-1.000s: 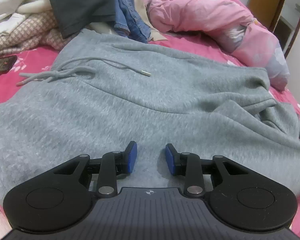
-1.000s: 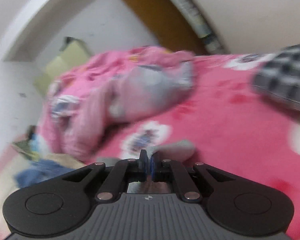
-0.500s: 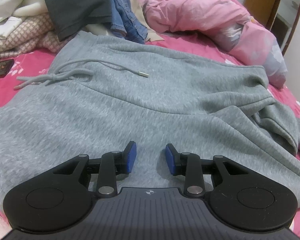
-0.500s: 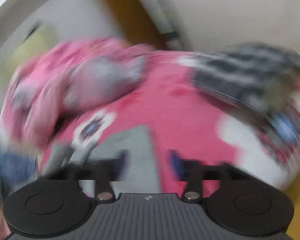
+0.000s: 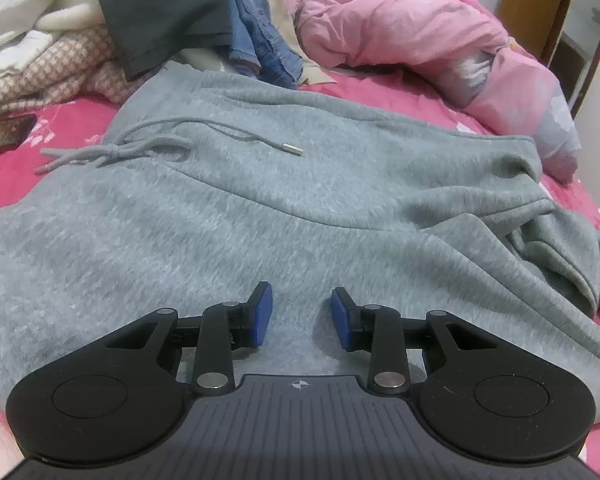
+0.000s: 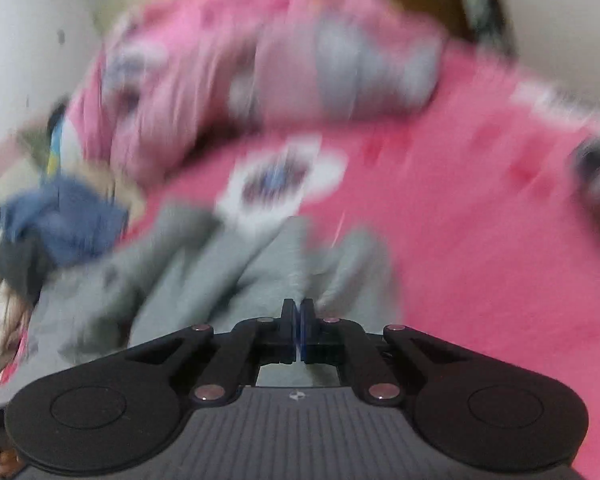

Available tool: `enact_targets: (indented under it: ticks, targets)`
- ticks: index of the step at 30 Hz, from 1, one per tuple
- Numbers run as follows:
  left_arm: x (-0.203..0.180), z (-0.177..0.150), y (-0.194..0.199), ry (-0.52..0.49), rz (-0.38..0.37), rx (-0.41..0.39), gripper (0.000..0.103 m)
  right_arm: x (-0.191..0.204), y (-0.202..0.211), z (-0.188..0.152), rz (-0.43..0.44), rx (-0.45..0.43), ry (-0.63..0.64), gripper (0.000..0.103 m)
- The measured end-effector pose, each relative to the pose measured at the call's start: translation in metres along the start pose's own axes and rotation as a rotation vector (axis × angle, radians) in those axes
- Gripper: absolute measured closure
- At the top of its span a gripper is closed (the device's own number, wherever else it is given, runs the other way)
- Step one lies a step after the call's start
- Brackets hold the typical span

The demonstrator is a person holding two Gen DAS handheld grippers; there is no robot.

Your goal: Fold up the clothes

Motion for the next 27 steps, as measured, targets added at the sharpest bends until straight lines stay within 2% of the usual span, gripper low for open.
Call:
enact_targets:
  ticks: [1,5,6,7,9,11,12,14,15,17,18,20,21,22,24,27]
  targets:
    - [0.000,0.000,0.000,-0.001,-0.001,-0.001,0.070,-0.010,0.022,0.005,-0.026,-0.059,-0.041,0.101]
    - [0.001,-0.001,0.001,0.004,-0.011,-0.007,0.070,-0.071,0.109,0.002,-0.293,-0.260,-0.142,0.101]
    - [0.001,-0.002,0.001,0.003,-0.014,-0.008,0.070,-0.090,0.119,-0.007,-0.372,-0.249,-0.172,0.101]
    - [0.001,-0.002,0.001,0.001,-0.017,-0.010,0.070,-0.108,0.120,-0.020,-0.424,-0.201,-0.210,0.098]
    - [0.000,-0.002,0.001,-0.007,-0.020,-0.010,0.070,-0.142,0.118,-0.046,-0.543,-0.087,-0.288,0.079]
    - [0.000,-0.001,0.003,-0.009,-0.021,-0.009,0.070,-0.155,0.121,-0.058,-0.649,-0.075,-0.341,0.079]
    - [0.000,0.000,0.004,-0.007,-0.022,-0.008,0.070,-0.153,0.125,-0.056,-0.656,-0.121,-0.365,0.077]
    - [0.001,0.002,0.008,0.002,-0.019,-0.012,0.070,-0.136,0.133,-0.046,-0.599,-0.229,-0.384,0.069]
    - [0.001,0.005,0.011,0.004,-0.015,-0.024,0.070,-0.120,0.129,-0.038,-0.533,-0.261,-0.358,0.063]
    - [-0.003,0.012,0.021,-0.005,-0.009,-0.070,0.070,-0.086,0.106,-0.026,-0.383,-0.227,-0.289,0.053]
    - [-0.007,0.016,0.027,-0.018,-0.019,-0.096,0.070,-0.065,0.084,-0.021,-0.278,-0.180,-0.269,0.048]
    - [-0.022,0.026,0.036,-0.064,-0.055,-0.134,0.069,-0.029,0.038,-0.015,-0.056,-0.065,-0.285,0.047]
    - [-0.032,0.030,0.038,-0.101,-0.075,-0.140,0.069,-0.011,0.010,-0.014,0.050,0.023,-0.312,0.047]
    - [-0.043,0.035,0.038,-0.143,-0.095,-0.143,0.069,0.001,-0.016,-0.014,0.112,0.098,-0.335,0.047]
    - [-0.071,0.042,0.031,-0.241,-0.136,-0.125,0.066,0.020,-0.074,-0.019,0.159,0.246,-0.320,0.047]
    - [-0.106,0.050,0.014,-0.360,-0.179,-0.113,0.066,0.038,-0.150,-0.032,0.150,0.435,-0.306,0.049]
Point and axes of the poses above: each gripper's, at about its wrist camera, not at the fingertips, and y roughly against the way its jaws point, x to its left, z to its top, the point moved 8 cm from there along -y, roughly the way its jaws point, and after that the axes turned 2 degrees about x, right-handed, at the moved point
